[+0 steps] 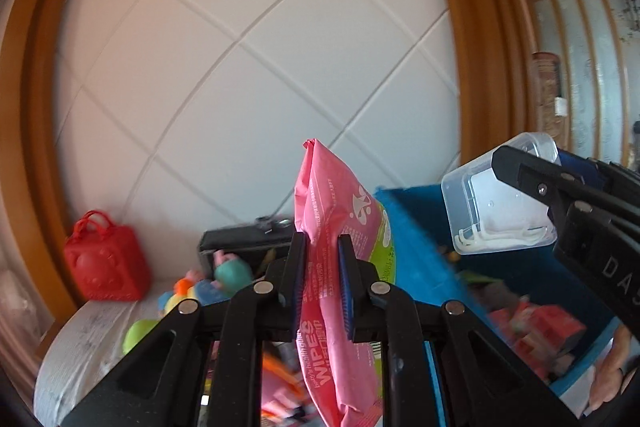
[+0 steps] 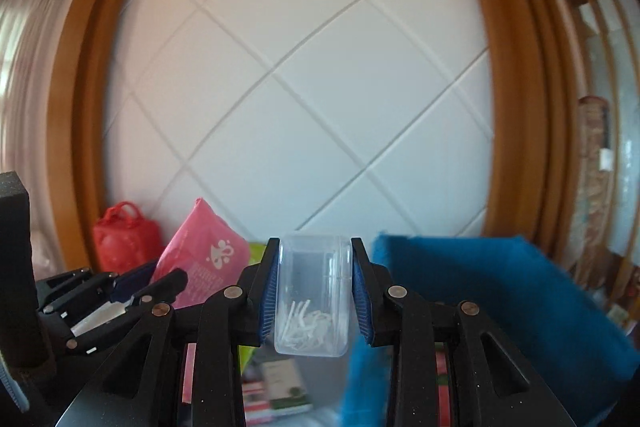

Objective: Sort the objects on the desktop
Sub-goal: 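Carry the wipes pack and floss box over the blue crate and open both tools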

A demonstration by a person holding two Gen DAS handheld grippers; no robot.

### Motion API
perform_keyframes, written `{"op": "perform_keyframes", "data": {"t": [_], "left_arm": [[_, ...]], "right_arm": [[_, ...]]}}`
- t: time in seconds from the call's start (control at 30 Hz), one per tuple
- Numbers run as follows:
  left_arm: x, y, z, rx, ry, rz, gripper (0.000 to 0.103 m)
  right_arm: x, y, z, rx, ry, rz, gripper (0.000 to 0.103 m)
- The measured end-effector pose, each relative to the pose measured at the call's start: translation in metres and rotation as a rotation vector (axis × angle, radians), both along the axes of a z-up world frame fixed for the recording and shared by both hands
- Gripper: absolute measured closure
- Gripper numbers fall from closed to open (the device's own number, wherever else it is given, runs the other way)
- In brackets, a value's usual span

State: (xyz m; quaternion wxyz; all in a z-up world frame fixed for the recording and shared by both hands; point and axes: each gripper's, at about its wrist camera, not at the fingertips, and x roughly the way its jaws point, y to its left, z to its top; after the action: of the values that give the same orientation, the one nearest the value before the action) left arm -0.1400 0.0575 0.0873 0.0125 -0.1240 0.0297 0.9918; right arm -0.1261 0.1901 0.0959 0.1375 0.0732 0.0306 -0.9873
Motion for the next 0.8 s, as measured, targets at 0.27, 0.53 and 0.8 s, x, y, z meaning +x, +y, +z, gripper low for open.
{"op": "perform_keyframes", "data": {"t": [0.27, 0.53, 0.8], "left_arm": [[-0.019, 0.134, 0.025, -0.006, 0.019, -0.107, 0.088], [-0.069, 0.238, 0.0, -0.055, -0.212, -0.187, 0.088], [-0.162, 0.266, -0.012, -0.058, -0.418, -0.17, 0.088]], "right_arm": [[-0.013, 0.129, 0.008, 0.035, -0.018, -0.179, 0.071], [-0.048, 0.211, -0.021, 0.042, -0.162, -0.248, 0.071], [-0.13, 0.258, -0.017, 0.019, -0.286, -0.236, 0.071]]}}
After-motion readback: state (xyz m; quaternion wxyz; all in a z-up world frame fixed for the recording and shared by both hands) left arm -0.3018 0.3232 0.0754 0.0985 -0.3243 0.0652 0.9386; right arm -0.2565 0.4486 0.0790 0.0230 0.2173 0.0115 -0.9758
